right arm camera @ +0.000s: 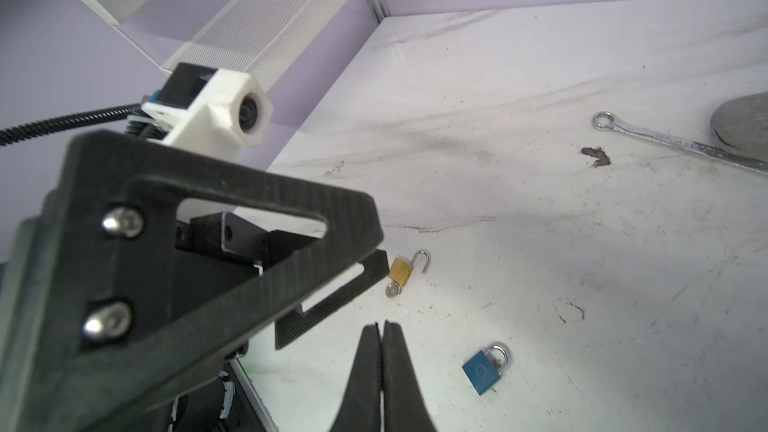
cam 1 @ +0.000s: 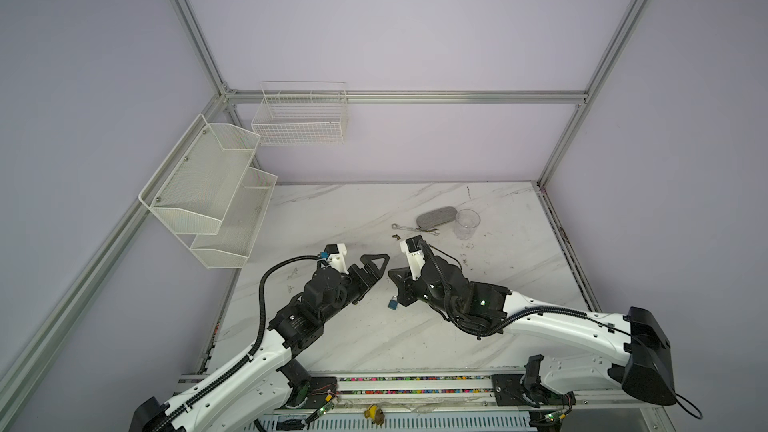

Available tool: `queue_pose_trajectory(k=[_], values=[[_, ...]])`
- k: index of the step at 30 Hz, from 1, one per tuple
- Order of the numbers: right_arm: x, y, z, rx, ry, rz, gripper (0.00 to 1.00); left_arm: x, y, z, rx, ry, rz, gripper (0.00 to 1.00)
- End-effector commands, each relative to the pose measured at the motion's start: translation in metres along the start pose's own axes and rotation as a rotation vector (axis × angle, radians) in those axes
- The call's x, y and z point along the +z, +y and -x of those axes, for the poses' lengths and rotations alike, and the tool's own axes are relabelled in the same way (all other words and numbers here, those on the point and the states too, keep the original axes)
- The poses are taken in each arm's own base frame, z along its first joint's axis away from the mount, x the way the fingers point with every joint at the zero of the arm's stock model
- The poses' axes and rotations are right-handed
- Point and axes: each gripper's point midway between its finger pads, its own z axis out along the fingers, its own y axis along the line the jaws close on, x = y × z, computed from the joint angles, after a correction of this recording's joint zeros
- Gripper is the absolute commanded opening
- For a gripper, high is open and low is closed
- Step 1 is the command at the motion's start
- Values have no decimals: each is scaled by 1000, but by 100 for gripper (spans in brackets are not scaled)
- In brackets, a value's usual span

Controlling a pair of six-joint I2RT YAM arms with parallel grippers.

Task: Unlock with the key
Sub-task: 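Lift the small key with the right gripper toward the left gripper while the left rises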

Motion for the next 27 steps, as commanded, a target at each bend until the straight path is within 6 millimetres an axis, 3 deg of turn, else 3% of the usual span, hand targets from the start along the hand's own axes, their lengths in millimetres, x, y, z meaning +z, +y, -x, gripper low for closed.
queue_pose_trajectory(k=[1,9,23,27], values=[[-5,16,35,7,-130,65,0,-8,-59,17,-68,-54,-155,100],[-4,27,37,19,-167,137,0,-1,-66,10,-167,-49,-191,100],[-1,19,30,51,-184,132,0,0,-77,11,-275,-75,-271,100],[0,16,25,58,-177,128,0,-3,-78,14,-276,-88,-277,94]])
